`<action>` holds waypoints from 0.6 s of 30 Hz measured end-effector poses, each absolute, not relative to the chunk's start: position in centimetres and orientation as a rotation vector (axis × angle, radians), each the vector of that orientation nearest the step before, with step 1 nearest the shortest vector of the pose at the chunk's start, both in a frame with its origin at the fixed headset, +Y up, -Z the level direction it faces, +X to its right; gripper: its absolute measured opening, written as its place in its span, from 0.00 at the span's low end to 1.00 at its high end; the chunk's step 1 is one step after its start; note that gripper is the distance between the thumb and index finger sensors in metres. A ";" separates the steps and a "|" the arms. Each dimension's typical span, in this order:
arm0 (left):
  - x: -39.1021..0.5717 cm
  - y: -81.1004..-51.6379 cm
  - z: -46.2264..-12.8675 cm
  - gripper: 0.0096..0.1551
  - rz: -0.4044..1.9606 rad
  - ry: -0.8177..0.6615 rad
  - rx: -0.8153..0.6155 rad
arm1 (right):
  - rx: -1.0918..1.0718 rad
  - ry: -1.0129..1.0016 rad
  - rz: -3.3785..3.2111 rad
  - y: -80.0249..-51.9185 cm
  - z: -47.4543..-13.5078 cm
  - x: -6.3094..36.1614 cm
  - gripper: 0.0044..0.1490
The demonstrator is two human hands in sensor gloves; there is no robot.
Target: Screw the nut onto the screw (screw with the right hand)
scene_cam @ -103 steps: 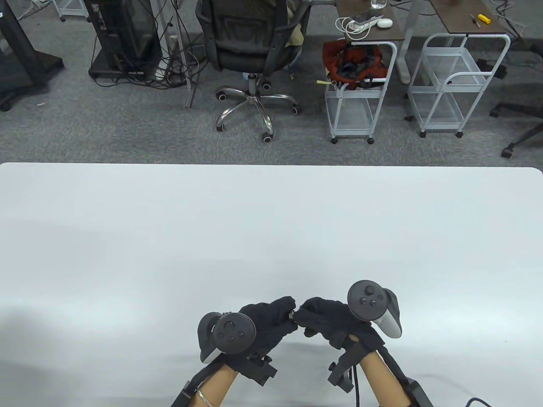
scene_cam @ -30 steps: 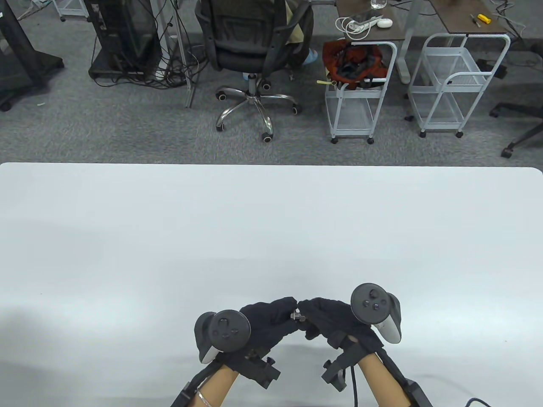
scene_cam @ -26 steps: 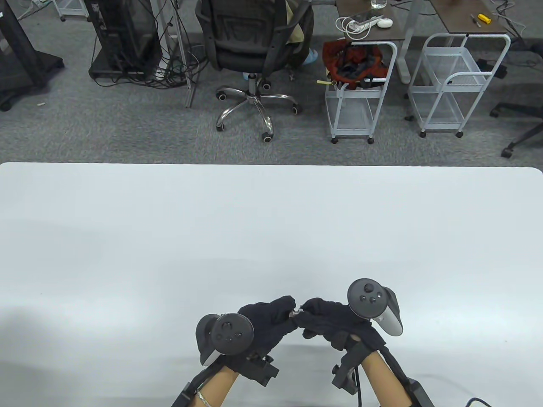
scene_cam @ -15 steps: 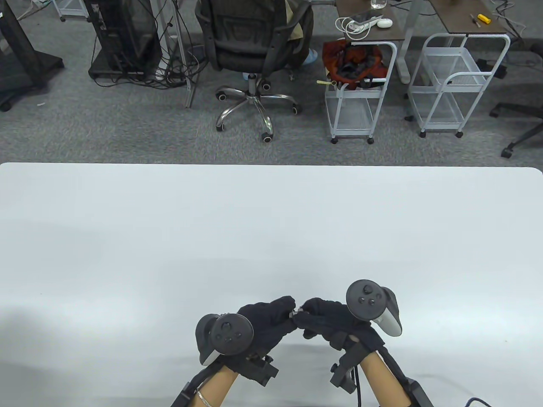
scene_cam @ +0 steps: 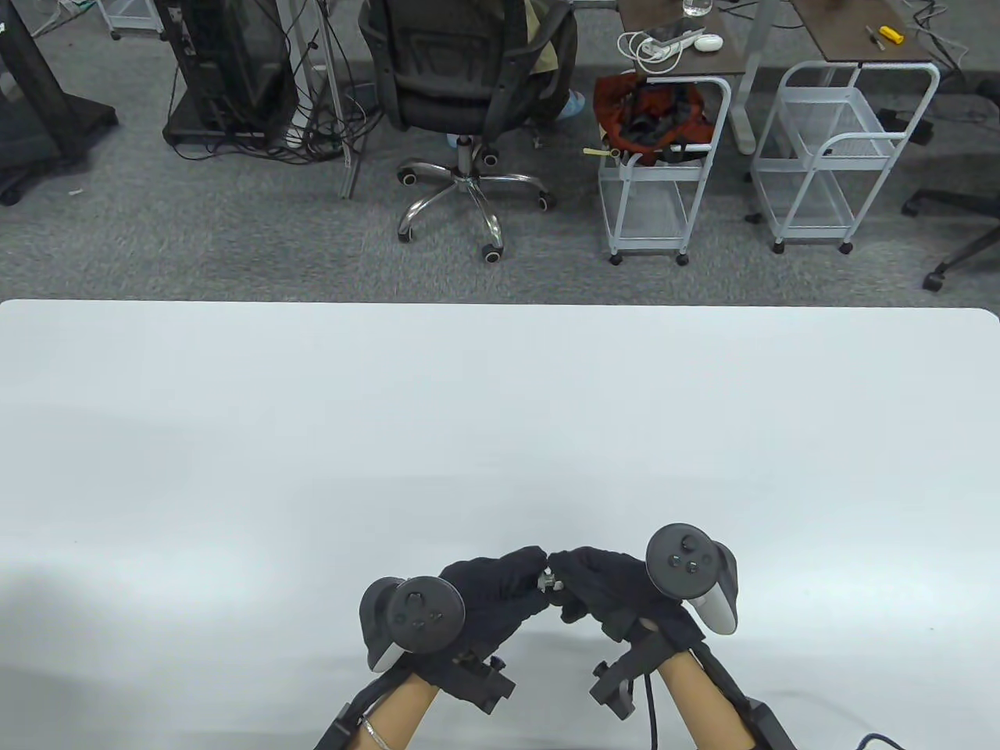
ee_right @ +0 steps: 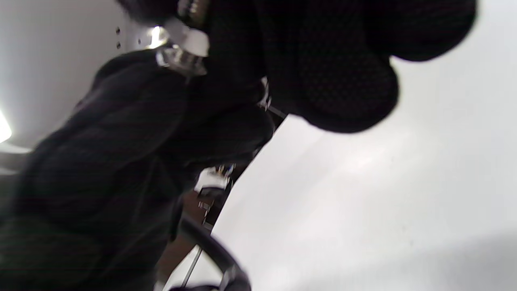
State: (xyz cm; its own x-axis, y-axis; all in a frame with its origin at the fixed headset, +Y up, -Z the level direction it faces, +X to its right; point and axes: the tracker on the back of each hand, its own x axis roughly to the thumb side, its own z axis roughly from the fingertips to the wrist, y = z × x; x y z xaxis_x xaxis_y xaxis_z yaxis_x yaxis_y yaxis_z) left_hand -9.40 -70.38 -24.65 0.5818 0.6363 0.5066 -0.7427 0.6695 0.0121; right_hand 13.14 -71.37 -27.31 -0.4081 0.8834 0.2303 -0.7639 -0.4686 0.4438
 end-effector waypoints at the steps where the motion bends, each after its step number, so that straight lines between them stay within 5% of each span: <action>1: -9.4 -70.4 -24.7 0.26 0.809 -0.493 0.239 | 0.556 0.376 2.006 -71.3 -27.3 13.1 0.31; 6: -9.3 -70.4 -24.6 0.26 0.841 -0.503 0.221 | 0.465 0.156 2.048 -71.4 -27.1 13.1 0.30; 11: -9.5 -70.3 -24.5 0.26 0.806 -0.489 0.256 | 0.567 0.394 2.011 -71.3 -27.3 13.1 0.31; 15: -9.4 -70.4 -24.5 0.26 0.834 -0.494 0.242 | 0.463 0.148 2.035 -71.3 -27.1 13.1 0.29; 18: -9.4 -70.4 -24.5 0.26 0.837 -0.484 0.243 | 0.513 0.246 2.024 -71.2 -27.2 13.1 0.31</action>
